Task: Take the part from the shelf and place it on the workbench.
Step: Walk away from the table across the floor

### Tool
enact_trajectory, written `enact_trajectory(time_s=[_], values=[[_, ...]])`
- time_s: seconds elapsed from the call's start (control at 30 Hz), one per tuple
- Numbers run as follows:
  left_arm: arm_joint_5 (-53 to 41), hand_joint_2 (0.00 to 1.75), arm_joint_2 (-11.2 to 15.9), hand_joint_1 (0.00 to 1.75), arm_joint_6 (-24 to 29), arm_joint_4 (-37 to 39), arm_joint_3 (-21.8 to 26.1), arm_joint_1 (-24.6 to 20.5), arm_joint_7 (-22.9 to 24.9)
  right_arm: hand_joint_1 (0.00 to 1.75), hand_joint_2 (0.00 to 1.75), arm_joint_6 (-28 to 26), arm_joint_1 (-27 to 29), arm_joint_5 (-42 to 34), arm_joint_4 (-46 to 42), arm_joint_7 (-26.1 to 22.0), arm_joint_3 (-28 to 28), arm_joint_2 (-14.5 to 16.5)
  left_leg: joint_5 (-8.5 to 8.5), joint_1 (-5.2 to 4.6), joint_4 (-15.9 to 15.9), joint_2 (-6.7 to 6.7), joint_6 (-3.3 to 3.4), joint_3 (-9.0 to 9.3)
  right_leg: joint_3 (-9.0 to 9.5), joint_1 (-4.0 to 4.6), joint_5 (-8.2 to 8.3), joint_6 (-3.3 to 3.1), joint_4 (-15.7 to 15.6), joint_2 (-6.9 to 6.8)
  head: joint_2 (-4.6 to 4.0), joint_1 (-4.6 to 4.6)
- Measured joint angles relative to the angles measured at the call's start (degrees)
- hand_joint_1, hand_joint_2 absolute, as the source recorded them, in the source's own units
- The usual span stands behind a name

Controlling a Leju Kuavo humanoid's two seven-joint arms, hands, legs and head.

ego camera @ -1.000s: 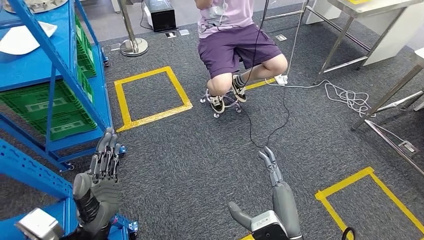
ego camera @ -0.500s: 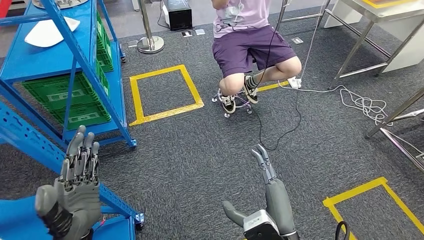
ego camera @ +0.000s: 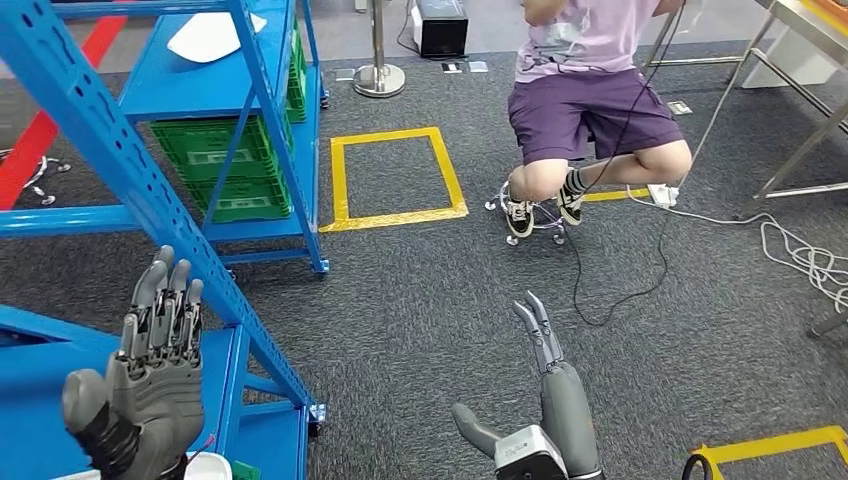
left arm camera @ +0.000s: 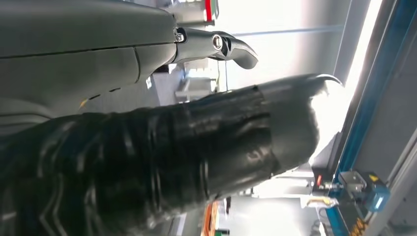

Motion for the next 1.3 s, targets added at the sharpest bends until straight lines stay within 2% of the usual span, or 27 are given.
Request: enact_trajectory(time_s=[0.03,0.1,0.17,0.23,0.3,0.33,0.37,0.4,0.43,0.5,0.53,0.57,0.6,0.67,0.73,0.77,0.8,0.87,0.9,0.93,0.97,1.03,1.1,1.13,1.2,1.23,1.3], values=[[0.0,0.00,0.0,0.00,0.0,0.0,0.0,0.0,-0.1,0.00,1.75,0.0,0.0,0.1,-0.1,0.0,0.0,0.0,0.21,0.15,0.0,-0.59,-0.27,-0.17,1.37,0.13,0.79,-0.39,-3.0,1.12,0.01,0.01],[0.0,0.00,0.0,0.00,0.0,0.0,0.0,0.1,-0.2,0.00,1.75,-0.1,0.0,0.3,-0.2,0.1,0.0,0.0,0.76,0.59,-0.2,-1.65,-1.09,-0.73,2.54,0.40,0.80,-0.92,-5.3,2.32,0.01,0.10],[0.0,0.00,0.0,0.00,0.1,0.0,0.0,0.2,-0.2,0.00,1.75,-0.1,-0.1,0.7,-0.4,0.2,0.0,0.0,1.23,0.87,-0.3,-2.53,-1.86,-1.20,3.07,0.50,1.48,-1.26,-6.2,1.27,0.01,0.23],[0.1,0.00,0.1,0.00,0.2,0.0,0.1,0.2,-0.2,0.00,1.75,0.0,-0.1,0.9,-0.5,0.3,0.1,0.0,-0.13,0.35,1.7,-0.80,-2.21,-2.43,3.66,0.41,2.51,-1.60,-7.8,-0.11,0.00,-0.29],[0.2,0.00,0.2,0.00,0.4,0.0,0.2,0.2,-0.2,0.00,1.75,0.0,0.0,1.0,-0.6,0.4,0.1,0.0,-3.69,-0.13,7.7,2.46,-2.40,-5.18,3.78,0.60,3.01,-1.87,-8.6,-1.54,0.00,-1.24],[0.3,0.00,0.2,0.00,0.5,0.1,0.3,0.2,-0.2,0.00,1.75,0.0,0.0,1.0,-0.6,0.5,0.2,0.0,-5.31,-0.11,11.2,3.46,-2.56,-6.64,3.59,0.71,3.04,-1.96,-8.5,-2.28,0.00,-1.58],[0.5,0.00,0.2,0.00,0.5,0.2,0.3,0.3,-0.2,0.00,1.75,0.0,0.1,1.1,-0.6,0.6,0.3,0.0,-6.14,-0.03,13.6,4.09,-2.66,-7.55,3.40,0.80,3.05,-1.97,-8.4,-2.97,0.00,-1.79],[0.6,0.00,0.2,0.00,0.5,0.3,0.3,0.3,-0.2,0.00,1.75,0.0,0.2,1.1,-0.6,0.6,0.4,0.0,-6.00,0.06,14.1,4.55,-2.75,-7.50,3.23,0.83,3.03,-1.97,-8.3,-3.71,-0.01,-1.95],[0.7,0.00,0.2,0.00,0.6,0.3,0.3,0.3,-0.2,0.00,1.75,-0.1,0.2,1.1,-0.6,0.6,0.5,0.0,-4.94,0.17,12.3,5.00,-2.83,-6.22,3.10,0.81,2.99,-1.92,-8.1,-4.42,0.00,-2.13],[0.8,0.00,0.2,0.00,0.6,0.3,0.4,0.3,-0.2,0.00,1.75,-0.1,0.2,1.1,-0.6,0.6,0.5,0.0,-2.43,0.26,4.7,7.10,-2.92,-1.52,2.94,0.77,2.77,-1.58,-7.5,-5.65,0.00,-2.55],[0.8,0.00,0.2,0.00,0.6,0.3,0.4,0.3,-0.2,0.00,1.75,-0.1,0.2,1.1,-0.6,0.7,0.5,0.0,-1.79,0.22,1.5,8.08,-2.65,0.58,2.67,0.86,2.47,-1.26,-7.0,-6.14,0.00,-2.74],[0.8,0.00,0.2,0.00,0.6,0.3,0.4,0.3,-0.3,0.00,1.75,-0.1,0.2,1.2,-0.6,0.7,0.6,0.0,-1.70,0.12,-0.3,8.74,-2.24,1.81,2.50,0.97,2.20,-0.94,-6.7,-6.57,0.00,-2.77],[0.8,0.00,0.2,0.00,0.6,0.3,0.5,0.2,-0.3,0.00,1.75,-0.1,0.2,1.3,-0.6,0.7,0.6,0.0,-1.91,-0.03,-0.9,8.84,-1.70,2.09,2.50,1.07,2.03,-0.62,-6.4,-7.00,0.00,-2.68],[0.9,0.00,0.2,0.00,0.5,0.4,0.5,0.3,-0.3,0.00,1.75,-0.2,0.1,1.7,-0.6,0.9,0.7,0.0,-1.55,-0.13,-1.0,7.60,-0.73,1.94,2.73,1.01,1.85,0.02,-6.2,-7.70,-0.01,-2.44],[1.0,0.00,0.2,0.00,0.5,0.4,0.5,0.3,-0.3,0.00,1.75,-0.2,0.1,2.0,-0.7,1.1,0.7,0.0,-1.07,0.04,-1.2,6.52,-0.07,1.90,2.11,0.76,0.57,0.85,-4.8,-6.18,-0.01,-2.26],[1.0,0.00,0.2,0.00,0.4,0.4,0.5,0.2,-0.3,0.00,1.75,-0.2,0.0,2.2,-0.7,1.2,0.7,-0.1,-0.85,0.15,-1.3,6.01,0.19,1.98,1.23,0.61,-0.84,1.22,-2.8,-4.81,-0.01,-2.05],[1.0,0.00,0.2,0.00,0.4,0.4,0.5,0.2,-0.3,0.00,1.75,-0.2,0.1,2.3,-0.8,1.3,0.7,-0.1,-0.68,0.16,-1.3,5.44,0.35,1.77,-0.33,0.47,-2.86,1.46,0.8,-3.48,-0.01,-1.75],[1.1,0.00,0.2,0.00,0.3,0.4,0.5,0.2,-0.3,0.00,1.75,-0.2,0.2,2.5,-0.9,1.6,0.7,-0.2,-0.36,0.11,-1.3,4.16,0.49,1.33,-3.73,0.25,-6.28,1.59,8.8,-2.43,0.00,-1.30],[1.1,0.00,0.2,0.00,0.3,0.5,0.5,0.2,-0.3,0.00,1.75,-0.2,0.2,2.6,-0.9,1.7,0.7,-0.2,-0.24,0.09,-1.2,3.45,0.50,1.15,-4.85,0.20,-6.88,1.55,11.4,-2.30,0.01,-1.19],[1.1,0.00,0.2,0.00,0.3,0.6,0.5,0.2,-0.3,0.00,1.75,-0.2,0.2,2.8,-0.9,1.8,0.7,-0.3,-0.14,0.08,-1.2,2.77,0.44,1.06,-4.89,0.16,-6.25,1.44,11.5,-2.26,0.01,-1.08],[1.2,0.00,0.2,0.00,0.3,0.7,0.5,0.2,-0.3,0.00,1.75,-0.2,0.3,2.9,-0.9,1.8,0.7,-0.3,-0.06,0.09,-1.2,2.09,0.35,1.05,-3.89,0.14,-4.65,1.25,9.3,-2.11,0.01,-1.00],[1.2,0.00,0.2,0.00,0.3,0.8,0.5,0.2,-0.4,0.00,1.75,-0.2,0.2,3.1,-1.0,1.9,0.7,-0.3,0.12,0.14,-1.2,0.81,0.09,1.09,-0.11,0.08,-0.60,0.74,1.0,-0.77,0.01,-0.87],[1.3,0.00,0.1,0.00,0.2,0.8,0.5,0.1,-0.6,0.00,1.75,-0.3,0.3,3.2,-1.1,2.0,0.7,-0.3,0.48,0.25,-1.3,-0.27,-0.45,0.80,2.75,0.03,1.16,0.32,-5.1,1.52,0.00,-0.86],[1.3,0.00,0.1,0.00,0.1,0.9,0.5,0.1,-0.6,0.00,1.75,-0.3,0.3,3.2,-1.2,2.0,0.7,-0.4,0.74,0.39,-1.4,-0.73,-0.85,0.52,3.21,0.10,1.06,0.13,-6.0,2.14,0.00,-0.86],[1.5,0.00,0.1,0.00,0.1,1.0,0.4,0.2,-0.6,0.00,1.75,-0.3,0.3,3.4,-1.4,2.0,0.7,-0.4,1.35,0.68,-1.7,-1.88,-1.83,0.02,3.52,0.24,1.48,-0.46,-6.6,1.59,0.01,-0.83],[1.5,0.00,0.1,0.00,0.1,1.0,0.4,0.3,-0.7,0.00,1.75,-0.3,0.2,3.5,-1.4,2.1,0.7,-0.5,1.28,0.66,-1.6,-1.65,-2.14,-0.36,3.60,0.21,1.85,-0.84,-7.1,0.94,0.01,-0.89],[1.7,0.00,0.1,0.00,0.1,1.1,0.5,0.2,-0.7,0.00,1.75,-0.3,0.2,3.6,-1.6,2.1,0.7,-0.5,-0.78,0.39,1.3,0.65,-2.48,-2.03,3.79,0.10,2.53,-1.53,-8.0,-0.40,0.00,-1.62]])
